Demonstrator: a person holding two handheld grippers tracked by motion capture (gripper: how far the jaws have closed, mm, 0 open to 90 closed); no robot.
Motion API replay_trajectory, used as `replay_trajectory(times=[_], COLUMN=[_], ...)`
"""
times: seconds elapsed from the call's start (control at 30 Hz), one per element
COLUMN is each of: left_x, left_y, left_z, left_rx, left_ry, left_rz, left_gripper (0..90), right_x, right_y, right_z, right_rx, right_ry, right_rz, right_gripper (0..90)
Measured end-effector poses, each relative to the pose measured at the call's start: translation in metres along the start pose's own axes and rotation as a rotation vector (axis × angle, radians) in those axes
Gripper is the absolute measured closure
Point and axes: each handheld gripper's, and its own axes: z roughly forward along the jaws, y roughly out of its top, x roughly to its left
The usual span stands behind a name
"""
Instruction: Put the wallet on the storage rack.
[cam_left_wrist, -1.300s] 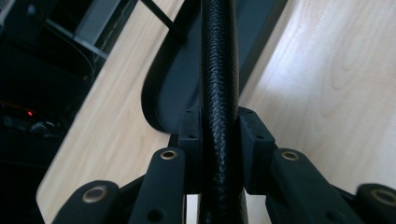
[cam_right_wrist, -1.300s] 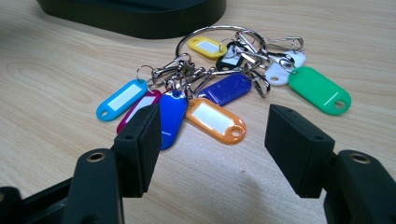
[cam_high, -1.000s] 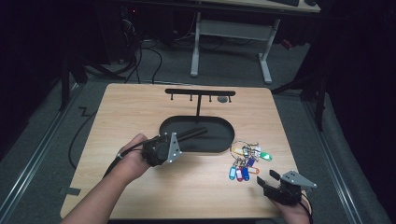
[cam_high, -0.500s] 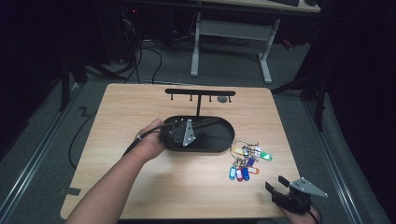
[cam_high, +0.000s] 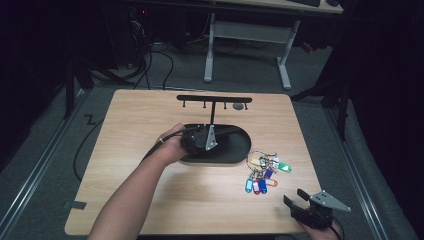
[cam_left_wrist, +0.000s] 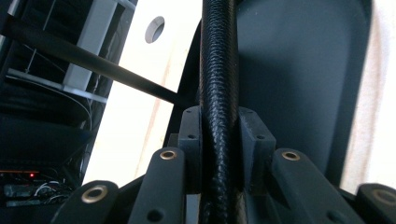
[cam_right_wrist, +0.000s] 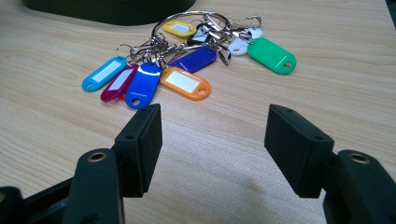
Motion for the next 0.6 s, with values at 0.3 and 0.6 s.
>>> replay_trajectory(times=[0.3, 0.6], left_x=[0.005, -0.005], left_y=[-0.010, -0.016], left_z=[0.011, 0.016], left_rx=[0.055, 0.086], left_ry=[-0.007, -0.010], left_rz=[0.030, 0.038], left_gripper=[73.1, 72.3], right_x=[-0.002, -0.001], right_y=[-0.001, -0.001], right_z=[0.000, 0.001], right_rx=[0.003, 0.008], right_ry=[0.003, 0.006], right_rz=[0.017, 0.013], right_gripper=[37.1, 37.0])
